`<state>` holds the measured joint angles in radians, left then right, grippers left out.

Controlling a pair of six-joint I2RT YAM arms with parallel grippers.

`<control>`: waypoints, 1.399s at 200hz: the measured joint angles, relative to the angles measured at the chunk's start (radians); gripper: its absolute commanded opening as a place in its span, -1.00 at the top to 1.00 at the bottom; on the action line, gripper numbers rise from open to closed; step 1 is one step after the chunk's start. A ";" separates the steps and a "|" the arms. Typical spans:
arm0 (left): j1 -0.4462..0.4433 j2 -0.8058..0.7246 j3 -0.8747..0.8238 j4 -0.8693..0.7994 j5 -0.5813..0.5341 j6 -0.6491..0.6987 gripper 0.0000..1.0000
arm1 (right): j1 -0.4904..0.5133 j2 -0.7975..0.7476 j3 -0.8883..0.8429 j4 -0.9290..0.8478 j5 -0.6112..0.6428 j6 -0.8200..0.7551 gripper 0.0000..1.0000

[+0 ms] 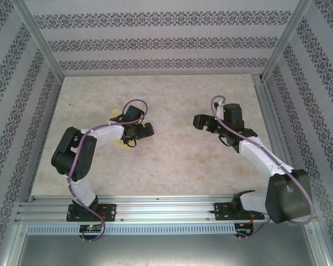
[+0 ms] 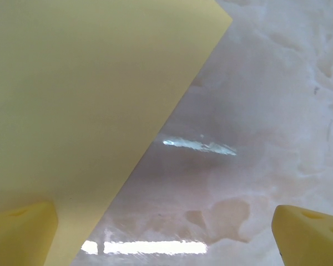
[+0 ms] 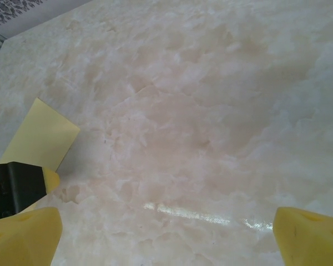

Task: Fold a paper plane with a square sheet of paper (pick it up from the middle)
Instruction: Move the square sheet of paper to the center of the table.

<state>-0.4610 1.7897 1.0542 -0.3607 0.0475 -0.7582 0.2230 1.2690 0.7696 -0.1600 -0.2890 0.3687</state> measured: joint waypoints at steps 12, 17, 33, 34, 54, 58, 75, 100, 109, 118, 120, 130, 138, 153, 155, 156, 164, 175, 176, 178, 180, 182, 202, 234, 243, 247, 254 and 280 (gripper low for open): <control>-0.015 0.004 0.010 0.000 0.021 -0.016 -1.00 | 0.000 -0.005 -0.006 -0.006 0.002 -0.002 -0.96; -0.024 0.010 0.018 0.001 0.031 -0.025 -1.00 | 0.000 -0.007 -0.009 -0.008 0.004 -0.002 -0.96; -0.058 0.036 0.043 0.019 0.053 -0.056 -0.99 | 0.000 -0.015 -0.021 -0.012 0.010 -0.003 -0.96; -0.060 0.038 0.045 0.020 0.053 -0.057 -0.99 | 0.000 -0.016 -0.022 -0.013 0.011 -0.003 -0.96; -0.105 0.077 0.089 0.051 0.076 -0.095 -0.99 | 0.000 -0.032 -0.036 -0.030 0.035 -0.004 -0.96; -0.115 0.084 0.100 0.054 0.080 -0.102 -0.99 | 0.000 -0.037 -0.040 -0.032 0.044 -0.004 -0.96; -0.160 0.111 0.139 0.056 0.096 -0.120 -1.00 | -0.005 -0.071 -0.056 -0.053 0.082 -0.003 -0.96; -0.202 0.118 0.179 0.048 0.109 -0.125 -0.99 | -0.043 -0.138 -0.087 -0.064 0.115 0.003 -0.96; -0.207 0.116 0.201 0.040 0.107 -0.120 -0.99 | -0.058 -0.162 -0.101 -0.063 0.120 0.005 -0.96; -0.207 0.108 0.219 0.026 0.091 -0.108 -0.99 | -0.069 -0.175 -0.112 -0.059 0.120 0.008 -0.96; -0.207 0.105 0.222 0.021 0.084 -0.105 -0.99 | -0.071 -0.177 -0.113 -0.058 0.119 0.008 -0.96; -0.201 0.081 0.236 -0.005 0.048 -0.084 -0.99 | -0.073 -0.181 -0.122 -0.051 0.109 0.015 -0.96; -0.193 0.058 0.243 -0.029 0.019 -0.068 -0.99 | -0.073 -0.179 -0.126 -0.048 0.094 0.025 -0.96; -0.167 0.025 0.263 -0.085 -0.042 -0.035 -0.99 | -0.072 -0.173 -0.134 -0.039 0.065 0.041 -0.96; -0.165 0.024 0.265 -0.088 -0.048 -0.032 -0.99 | -0.072 -0.172 -0.134 -0.038 0.062 0.043 -0.96; -0.162 0.023 0.267 -0.092 -0.052 -0.031 -0.99 | -0.072 -0.171 -0.135 -0.037 0.061 0.043 -0.96; -0.145 0.022 0.280 -0.114 -0.079 -0.015 -0.99 | -0.068 -0.164 -0.136 -0.031 0.051 0.053 -0.96; -0.124 0.026 0.291 -0.138 -0.110 0.003 -0.99 | -0.060 -0.154 -0.137 -0.023 0.042 0.062 -0.96; -0.122 0.026 0.291 -0.141 -0.111 0.003 -0.99 | -0.059 -0.153 -0.137 -0.022 0.042 0.063 -0.96; -0.120 0.027 0.292 -0.145 -0.116 0.005 -0.99 | -0.058 -0.152 -0.137 -0.021 0.040 0.064 -0.96; -0.117 0.029 0.293 -0.149 -0.119 0.008 -0.99 | -0.056 -0.151 -0.137 -0.020 0.039 0.066 -0.96; -0.114 0.032 0.294 -0.154 -0.125 0.011 -0.99 | -0.054 -0.149 -0.137 -0.019 0.037 0.069 -0.96; -0.102 0.069 0.294 -0.188 -0.146 0.022 -0.99 | -0.039 -0.137 -0.137 -0.009 0.025 0.082 -0.96; -0.104 0.123 0.249 -0.192 -0.119 0.019 -0.99 | -0.035 -0.134 -0.137 -0.004 0.022 0.087 -0.96; -0.105 0.135 0.239 -0.189 -0.105 0.015 -0.99 | -0.035 -0.134 -0.137 -0.004 0.022 0.087 -0.96; -0.105 0.140 0.233 -0.190 -0.099 0.013 -0.99 | -0.035 -0.134 -0.137 -0.004 0.022 0.087 -0.96; -0.108 0.145 0.224 -0.190 -0.090 0.009 -0.99 | -0.035 -0.135 -0.137 -0.004 0.022 0.087 -0.96; -0.122 0.142 0.202 -0.160 -0.079 -0.015 -0.99 | -0.035 -0.137 -0.137 -0.006 0.024 0.087 -0.96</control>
<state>-0.5835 1.9320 1.2564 -0.5209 -0.0319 -0.7734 0.1883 1.1324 0.6327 -0.1665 -0.2653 0.4553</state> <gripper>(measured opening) 0.997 0.980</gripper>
